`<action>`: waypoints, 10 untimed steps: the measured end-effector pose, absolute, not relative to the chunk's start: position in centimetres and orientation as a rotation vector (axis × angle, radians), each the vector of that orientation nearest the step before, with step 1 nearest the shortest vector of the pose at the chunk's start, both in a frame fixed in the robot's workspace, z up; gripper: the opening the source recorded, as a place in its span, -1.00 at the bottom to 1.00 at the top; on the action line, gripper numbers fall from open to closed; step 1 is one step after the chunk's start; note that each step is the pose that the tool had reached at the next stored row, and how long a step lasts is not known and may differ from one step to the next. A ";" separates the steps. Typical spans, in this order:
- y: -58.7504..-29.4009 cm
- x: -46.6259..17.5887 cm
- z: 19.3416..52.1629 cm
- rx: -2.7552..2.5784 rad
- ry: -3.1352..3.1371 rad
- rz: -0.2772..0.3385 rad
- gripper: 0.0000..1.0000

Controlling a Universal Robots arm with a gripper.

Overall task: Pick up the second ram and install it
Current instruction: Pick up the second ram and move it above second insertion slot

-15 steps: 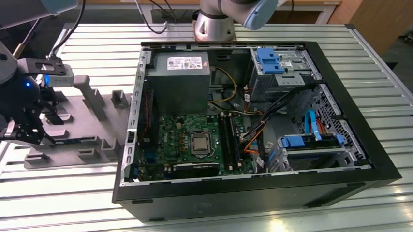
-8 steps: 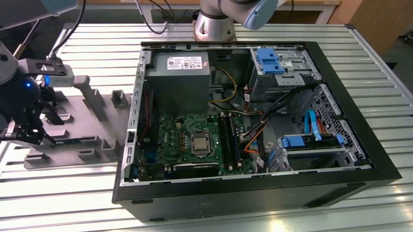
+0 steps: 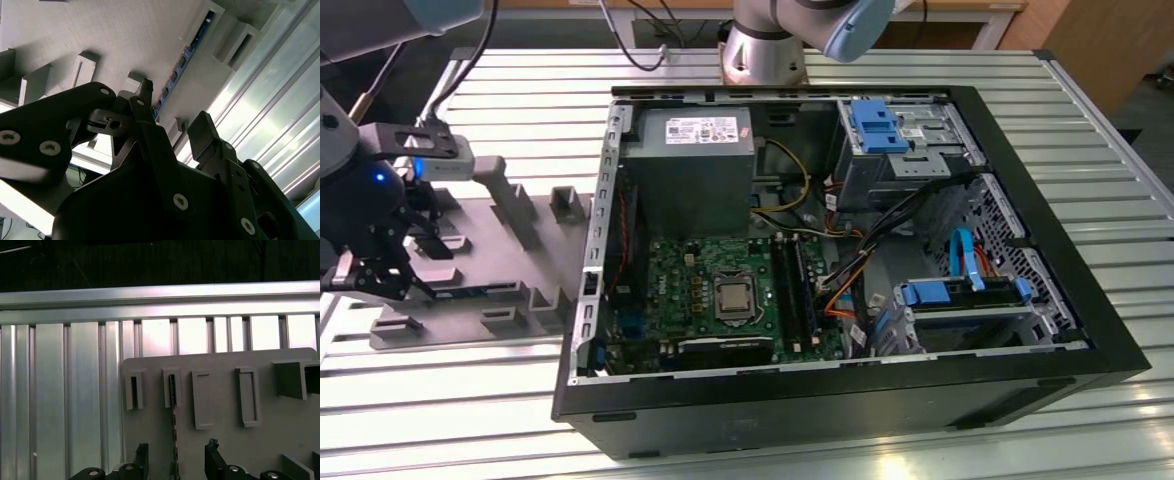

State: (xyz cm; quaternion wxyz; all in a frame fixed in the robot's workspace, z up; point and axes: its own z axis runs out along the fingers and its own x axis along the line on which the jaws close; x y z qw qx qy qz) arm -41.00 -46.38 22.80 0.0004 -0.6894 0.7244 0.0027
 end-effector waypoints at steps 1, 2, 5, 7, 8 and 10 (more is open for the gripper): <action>-46.4 -41.0 22.8 -2.165 2.275 0.008 0.12; -46.4 -41.0 22.8 -2.165 2.275 0.008 0.12; -46.4 -41.0 22.7 -2.165 2.275 0.008 0.12; -46.4 -41.0 22.7 -2.165 2.275 0.008 0.12; -46.4 -41.0 22.6 -2.165 2.275 0.008 0.12; -46.4 -41.0 22.6 -2.165 2.275 0.008 0.12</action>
